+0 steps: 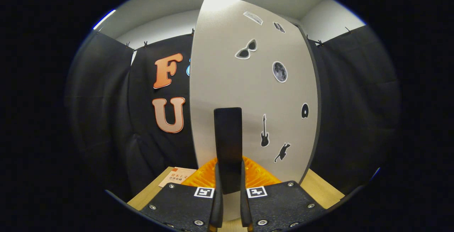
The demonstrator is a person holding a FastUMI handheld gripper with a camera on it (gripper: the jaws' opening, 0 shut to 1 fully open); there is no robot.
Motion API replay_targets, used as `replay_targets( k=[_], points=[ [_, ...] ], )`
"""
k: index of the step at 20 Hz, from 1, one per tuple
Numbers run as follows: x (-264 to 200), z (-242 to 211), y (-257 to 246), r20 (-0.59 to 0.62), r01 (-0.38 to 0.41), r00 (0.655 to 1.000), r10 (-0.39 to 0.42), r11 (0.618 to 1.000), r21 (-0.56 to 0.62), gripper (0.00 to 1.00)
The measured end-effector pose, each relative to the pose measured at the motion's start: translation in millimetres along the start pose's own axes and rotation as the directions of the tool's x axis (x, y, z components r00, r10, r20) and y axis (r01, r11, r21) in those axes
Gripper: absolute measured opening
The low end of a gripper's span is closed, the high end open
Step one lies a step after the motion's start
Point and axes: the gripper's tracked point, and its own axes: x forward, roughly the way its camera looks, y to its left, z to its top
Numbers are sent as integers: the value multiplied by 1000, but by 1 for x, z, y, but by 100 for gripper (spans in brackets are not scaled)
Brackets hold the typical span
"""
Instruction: Open the shoe cabinet door, grab the shoes and put them into the shoe cabinet, then close the shoe cabinet door.
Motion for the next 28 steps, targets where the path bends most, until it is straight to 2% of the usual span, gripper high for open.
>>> replay_targets(
  k=[6, 11, 19, 28],
  points=[
    [-35, 0, -38, 1, 32, 999, -32, 999, 3, 16],
    [-62, -1, -77, -8, -31, 999, 31, 1000, 4, 16],
    [-79, 0, -117, 13, -145, 989, 145, 989, 4, 16],
    [-97, -1, -172, 5, -132, 991, 132, 989, 61, 17]
  ],
)
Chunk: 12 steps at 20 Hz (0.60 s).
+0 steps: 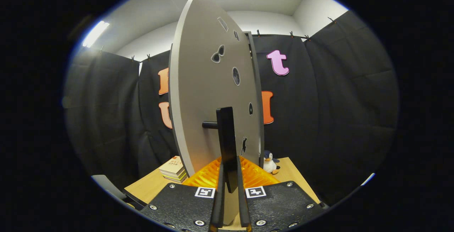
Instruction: Open the shoe cabinet door, grab the shoes and put them into the shoe cabinet, then close the shoe cabinet door.
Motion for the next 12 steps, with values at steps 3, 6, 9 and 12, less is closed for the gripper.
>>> replay_targets(
  k=[3, 6, 9, 12],
  points=[
    [-9, 0, -11, 6, 1, 1000, -1, 1000, -2, 17],
    [-20, -4, -22, -4, 3, 1000, -3, 999, -43, 17],
    [-29, -4, -27, -4, 11, 1000, -12, 998, -60, 16],
    [-38, -6, -28, -6, 7, 1000, -7, 997, -71, 17]
  ],
)
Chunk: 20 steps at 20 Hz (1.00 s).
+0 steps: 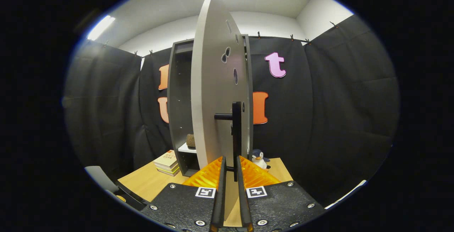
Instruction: Open the shoe cabinet door, grab the shoes and put them into the shoe cabinet, then close the shoe cabinet door.
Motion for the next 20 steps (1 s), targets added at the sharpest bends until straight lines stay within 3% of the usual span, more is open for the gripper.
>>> replay_targets(
  k=[2, 5, 8, 11, 16, 20],
  points=[
    [-5, -2, 2, -2, -11, 1000, 11, 1000, 4, 17],
    [-4, -13, -22, -22, 64, 998, -65, 998, -25, 18],
    [-12, -15, -20, -46, 44, 998, -41, 997, 68, 18],
    [-26, -20, -28, -60, 54, 997, -49, 996, 78, 18],
    [-41, -39, -5, -90, 5, 996, 0, 998, 61, 18],
    [-31, -73, 33, -148, -44, 987, 60, 992, 114, 18]
  ],
)
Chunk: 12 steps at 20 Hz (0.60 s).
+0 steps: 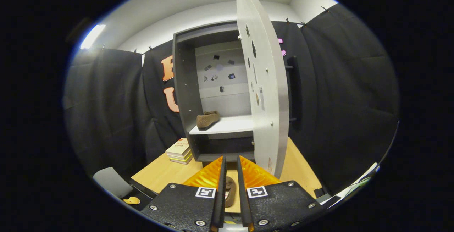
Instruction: Open the shoe cabinet door, grab the shoes and put them into the shoe cabinet, then close the shoe cabinet door.
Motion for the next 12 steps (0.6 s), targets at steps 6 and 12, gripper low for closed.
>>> replay_targets(
  k=[6, 12],
  points=[
    [29, -57, 43, -108, -15, 994, 18, 999, 33, 21],
    [63, -132, 74, -257, 1, 966, 8, 999, 34, 43]
  ],
)
